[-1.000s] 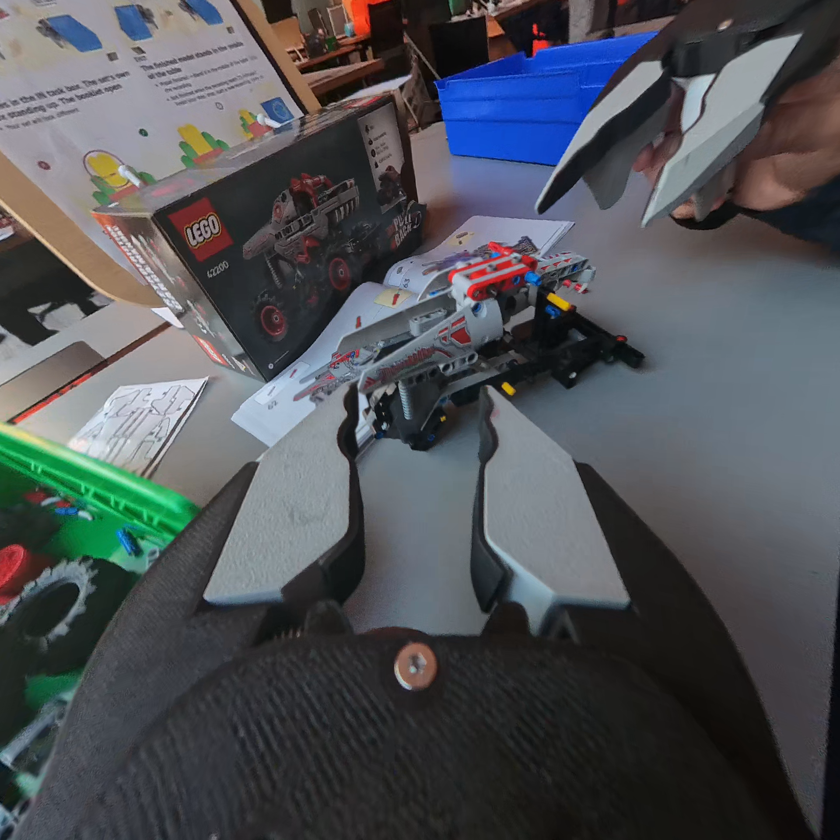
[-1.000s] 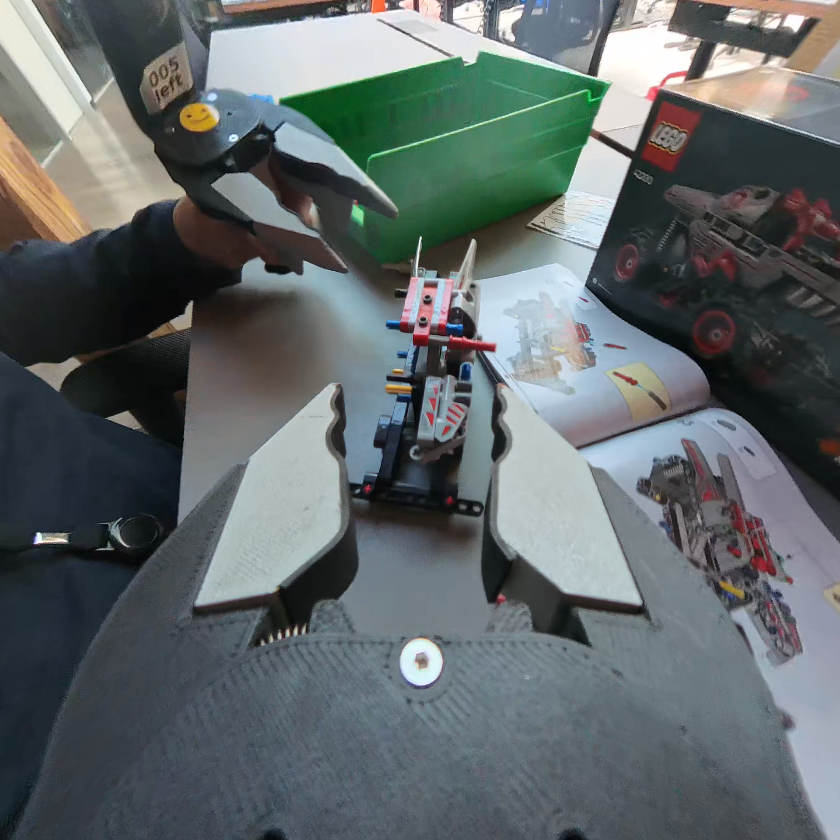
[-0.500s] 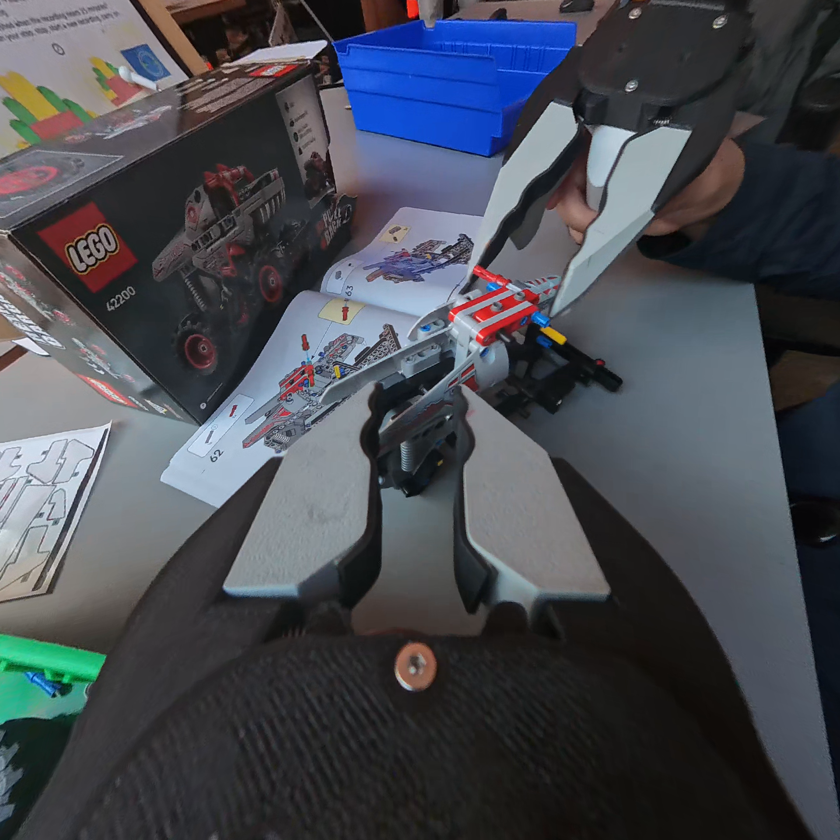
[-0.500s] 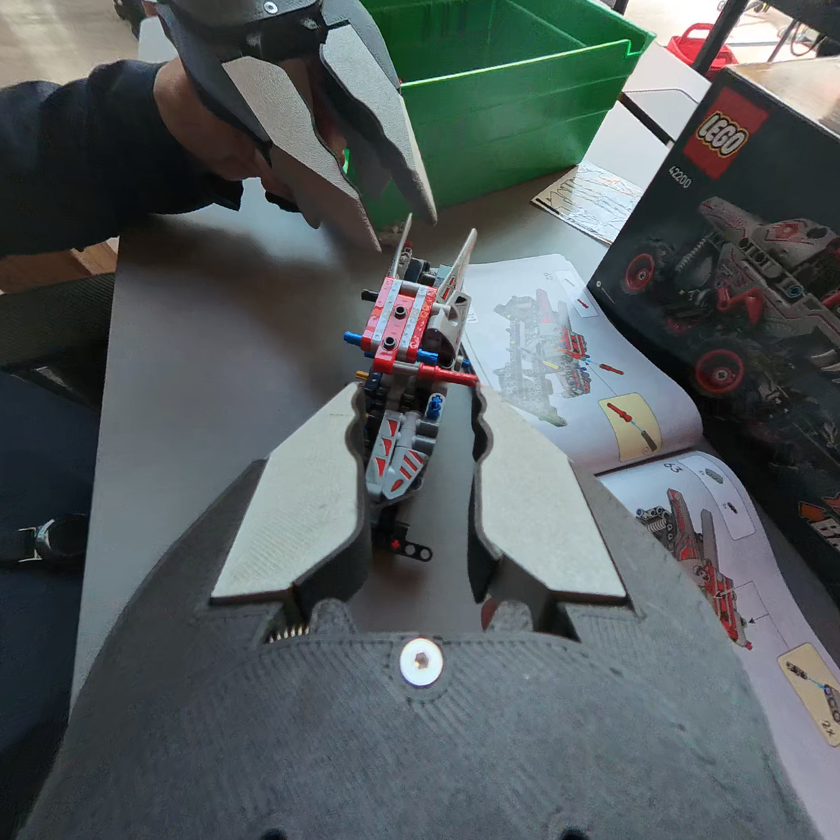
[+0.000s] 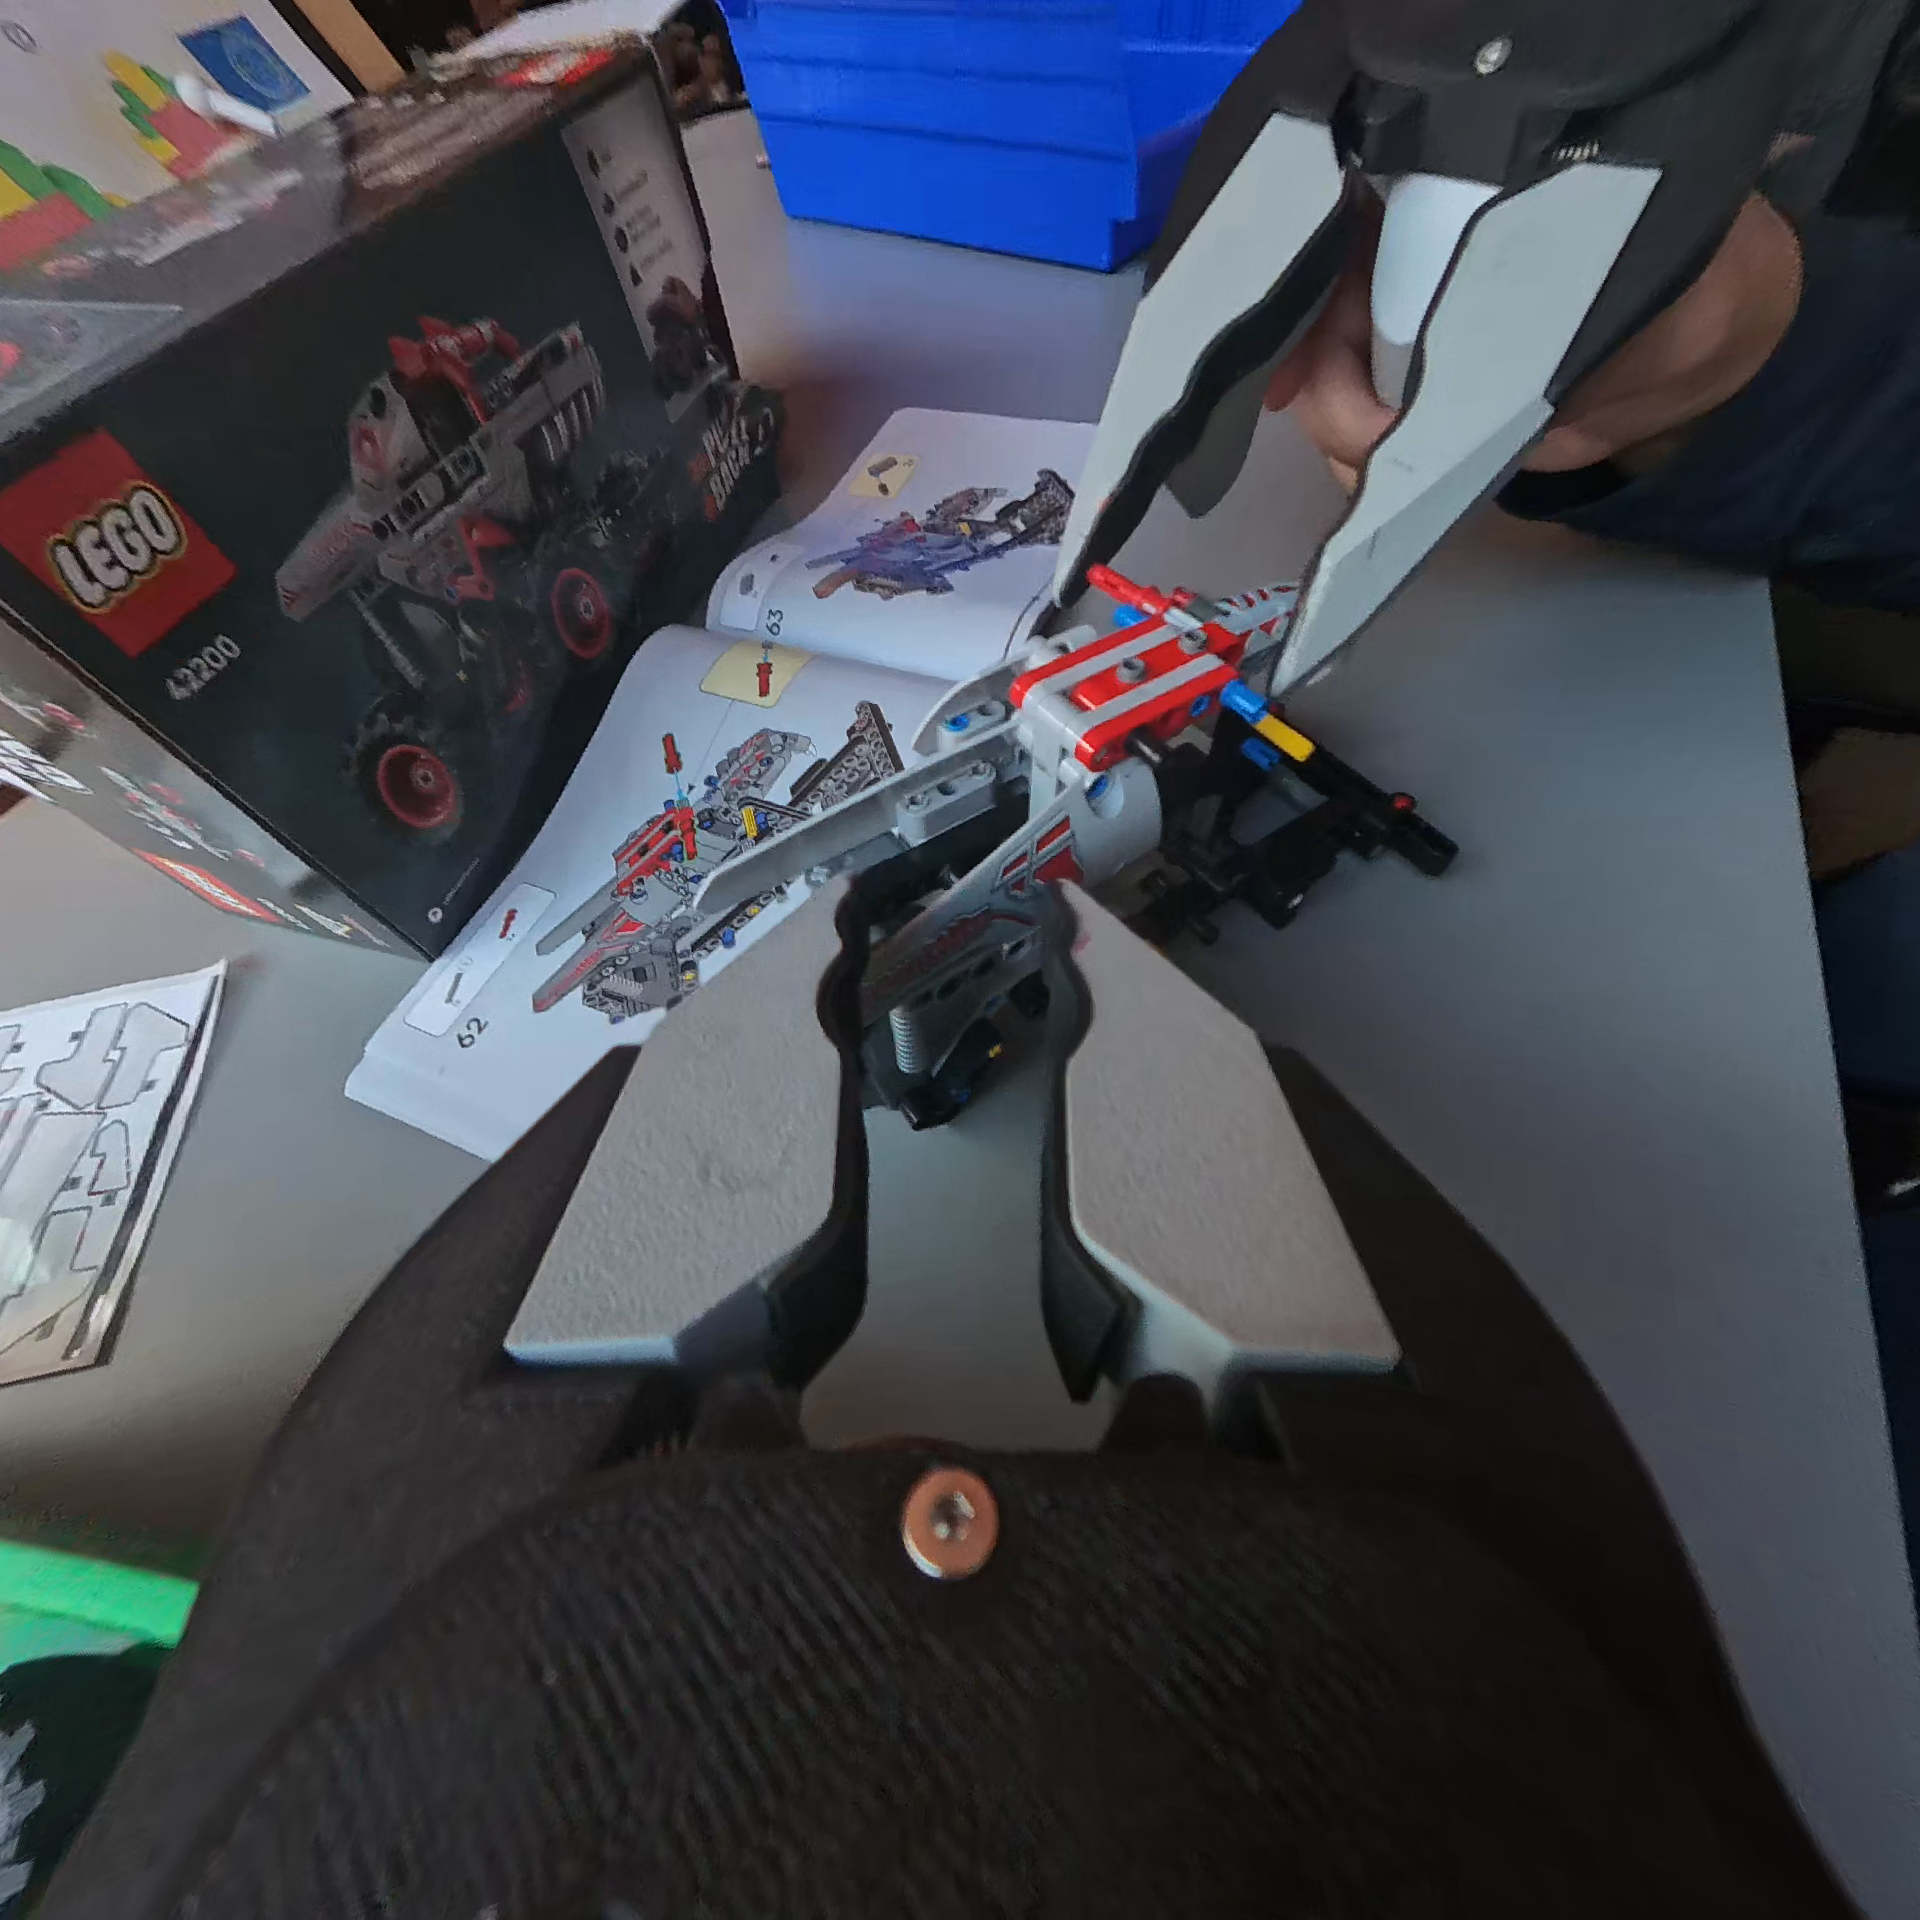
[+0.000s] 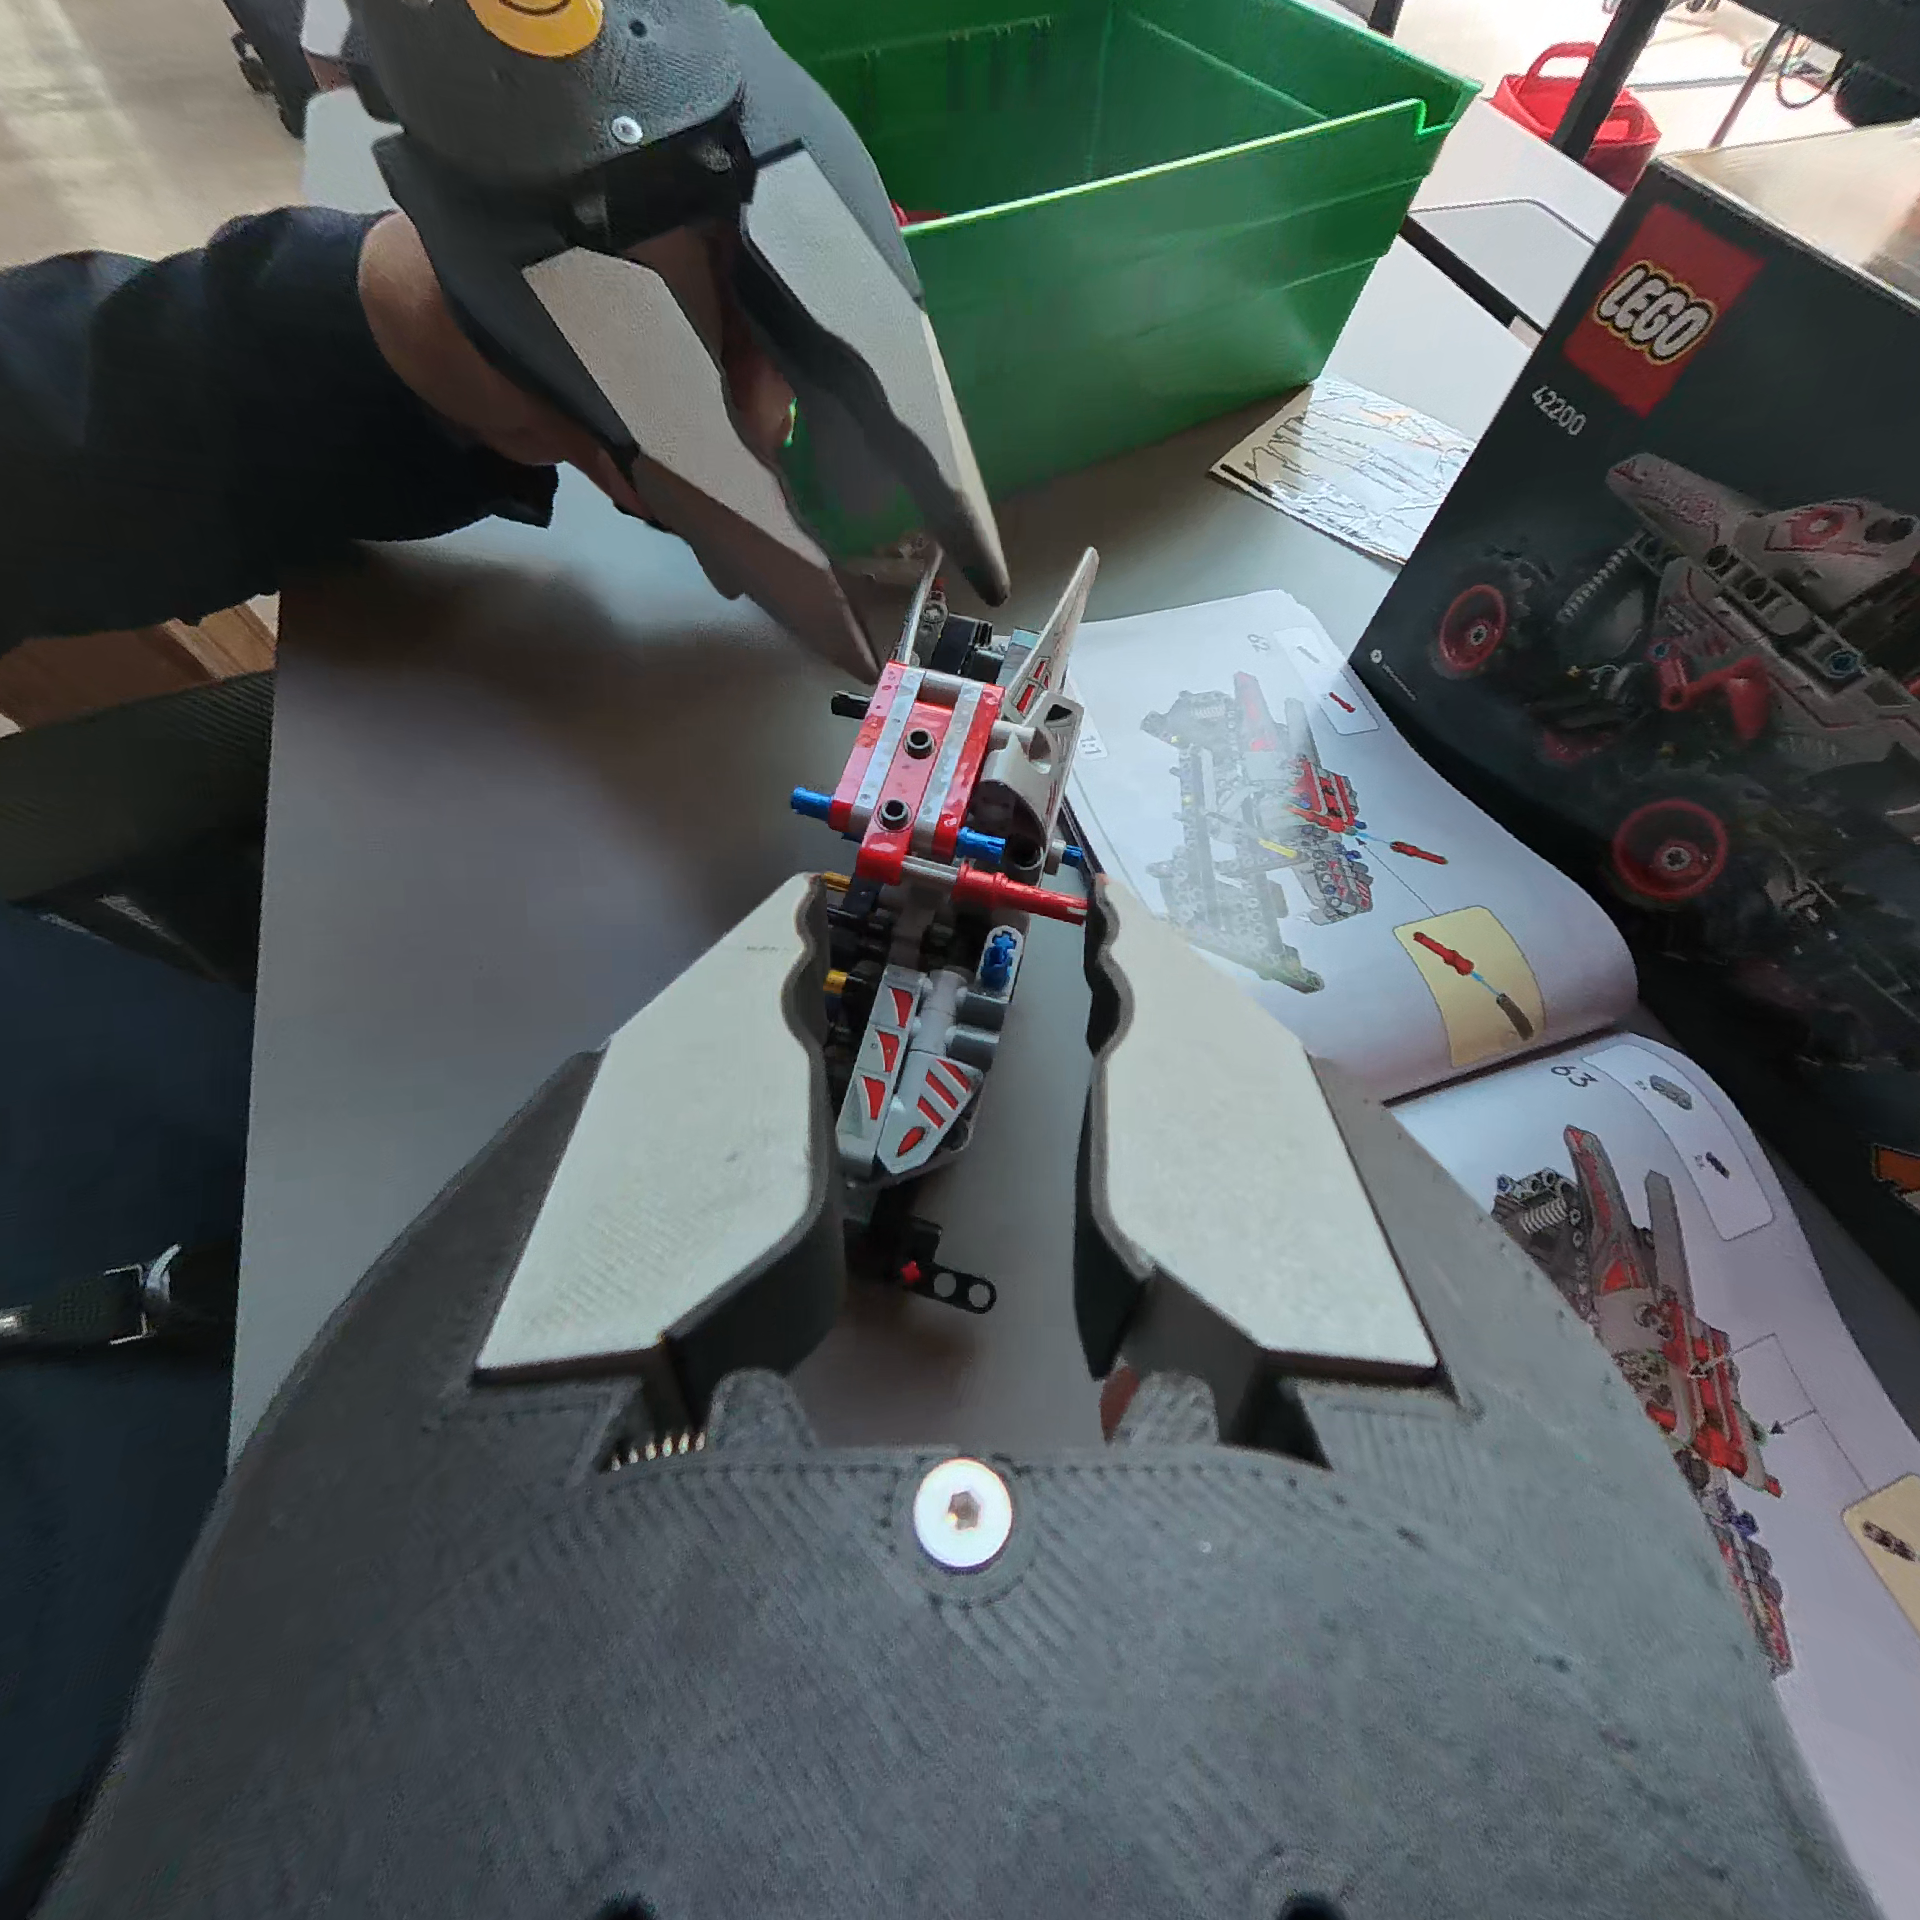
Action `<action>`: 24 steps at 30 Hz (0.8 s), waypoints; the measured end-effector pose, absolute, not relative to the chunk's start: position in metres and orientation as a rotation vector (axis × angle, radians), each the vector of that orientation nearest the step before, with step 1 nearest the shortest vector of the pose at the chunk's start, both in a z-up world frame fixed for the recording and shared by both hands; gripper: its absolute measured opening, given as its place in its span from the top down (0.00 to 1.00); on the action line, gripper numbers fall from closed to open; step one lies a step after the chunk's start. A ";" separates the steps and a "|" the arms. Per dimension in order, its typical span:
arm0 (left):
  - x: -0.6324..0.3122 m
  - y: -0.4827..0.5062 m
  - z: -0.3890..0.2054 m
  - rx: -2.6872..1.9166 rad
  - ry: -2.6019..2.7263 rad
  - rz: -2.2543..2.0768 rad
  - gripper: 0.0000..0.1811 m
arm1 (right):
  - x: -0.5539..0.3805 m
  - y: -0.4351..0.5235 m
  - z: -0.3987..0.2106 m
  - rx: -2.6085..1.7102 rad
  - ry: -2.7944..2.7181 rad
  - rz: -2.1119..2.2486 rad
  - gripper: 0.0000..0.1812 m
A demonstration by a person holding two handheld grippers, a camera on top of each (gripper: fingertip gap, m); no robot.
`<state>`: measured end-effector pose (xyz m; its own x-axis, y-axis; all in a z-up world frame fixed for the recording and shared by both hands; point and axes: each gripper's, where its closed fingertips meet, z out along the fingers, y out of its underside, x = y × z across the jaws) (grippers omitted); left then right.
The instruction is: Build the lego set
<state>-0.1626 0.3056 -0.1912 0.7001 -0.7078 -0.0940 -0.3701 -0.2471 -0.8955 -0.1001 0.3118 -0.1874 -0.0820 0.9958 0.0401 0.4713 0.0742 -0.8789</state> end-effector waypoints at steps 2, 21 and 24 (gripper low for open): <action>-0.160 0.305 -0.194 -1.862 0.851 -0.414 0.83 | -0.101 0.313 -0.188 -1.486 -1.640 0.916 0.76; -0.152 0.297 -0.191 -1.846 0.822 -0.401 0.88 | -0.100 0.313 -0.189 -1.499 -1.548 0.876 0.78; -0.152 0.297 -0.191 -1.846 0.825 -0.389 0.88 | -0.100 0.313 -0.189 -1.487 -1.559 0.860 0.79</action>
<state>-0.1521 0.2971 -0.1909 0.7118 -0.6945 -0.1048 -0.3604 -0.2330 -0.9032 -0.0998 0.3127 -0.1889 0.0099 0.9956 0.0928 0.4527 0.0783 -0.8882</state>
